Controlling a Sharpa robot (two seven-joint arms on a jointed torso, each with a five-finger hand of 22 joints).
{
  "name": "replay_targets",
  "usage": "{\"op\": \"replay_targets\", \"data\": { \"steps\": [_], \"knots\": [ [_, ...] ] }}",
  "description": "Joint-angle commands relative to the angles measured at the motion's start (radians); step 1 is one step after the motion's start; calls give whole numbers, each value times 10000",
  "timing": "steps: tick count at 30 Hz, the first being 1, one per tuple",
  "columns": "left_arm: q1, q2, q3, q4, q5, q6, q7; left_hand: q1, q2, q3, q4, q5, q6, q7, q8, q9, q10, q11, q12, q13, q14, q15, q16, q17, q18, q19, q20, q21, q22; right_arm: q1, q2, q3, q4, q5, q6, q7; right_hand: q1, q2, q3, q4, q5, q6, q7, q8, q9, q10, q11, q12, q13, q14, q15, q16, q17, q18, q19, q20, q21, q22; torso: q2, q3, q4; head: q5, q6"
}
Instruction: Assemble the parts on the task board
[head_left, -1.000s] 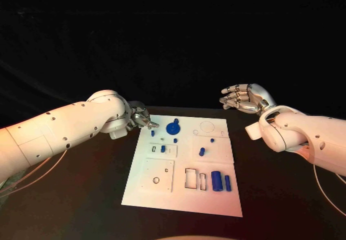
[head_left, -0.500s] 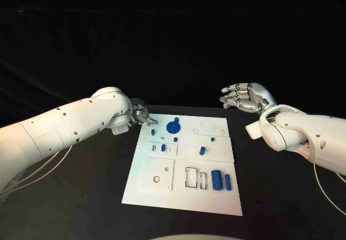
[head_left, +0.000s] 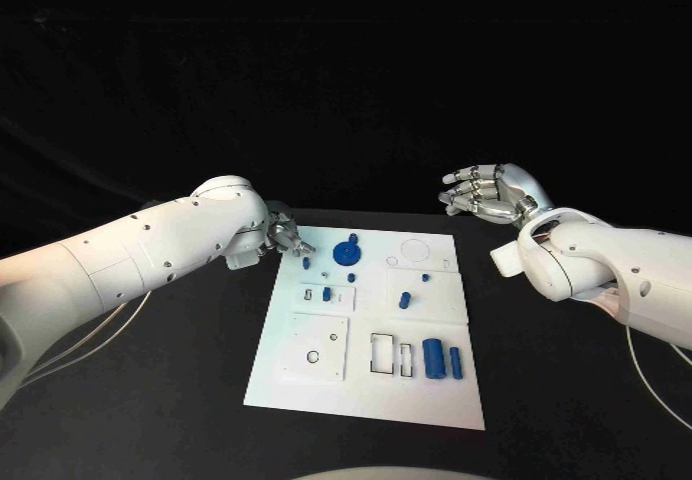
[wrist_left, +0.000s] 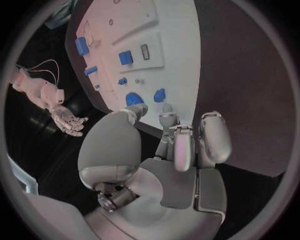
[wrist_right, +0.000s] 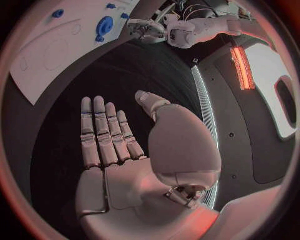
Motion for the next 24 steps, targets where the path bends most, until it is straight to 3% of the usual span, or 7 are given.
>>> {"op": "replay_targets", "data": {
  "steps": [1,14,24],
  "knots": [
    [7,63,-20,-39,-41,301,25,-64,32,-53,7,-21,47,43,-48,-15,-59,-10,-46,-16,858,65,11,1845,-78,0,41,-51,-1,-3,16,1,5,-31,141,115,6,126,-47,11,52,-43,847,70,-15,-48,10,50,-8,-47,9,-60,-9,79,-9,28,-56,-9,7,1,-7,-4,-9],
    [-2,134,-66,-58,50,419,25,96,74,-61,-21,2,98,39,-78,-52,-74,-13,-37,-8,858,65,14,1850,-74,-8,53,-53,-1,-3,20,1,5,-31,144,125,1,140,-53,14,67,-46,848,74,-18,-52,11,58,-22,-48,10,-68,-17,80,-8,31,-66,-22,-4,16,2,0,-33],
    [-28,223,-117,-167,119,503,37,453,256,-12,-49,26,180,24,-126,-112,-76,-26,-11,11,859,58,16,1855,-74,-10,56,-39,26,-3,31,1,-1,-31,153,128,-2,147,-55,17,72,-46,849,77,-20,-52,12,61,-28,-49,11,-72,-20,80,-8,32,-70,-28,4,16,-2,3,-59]
  ]
}}
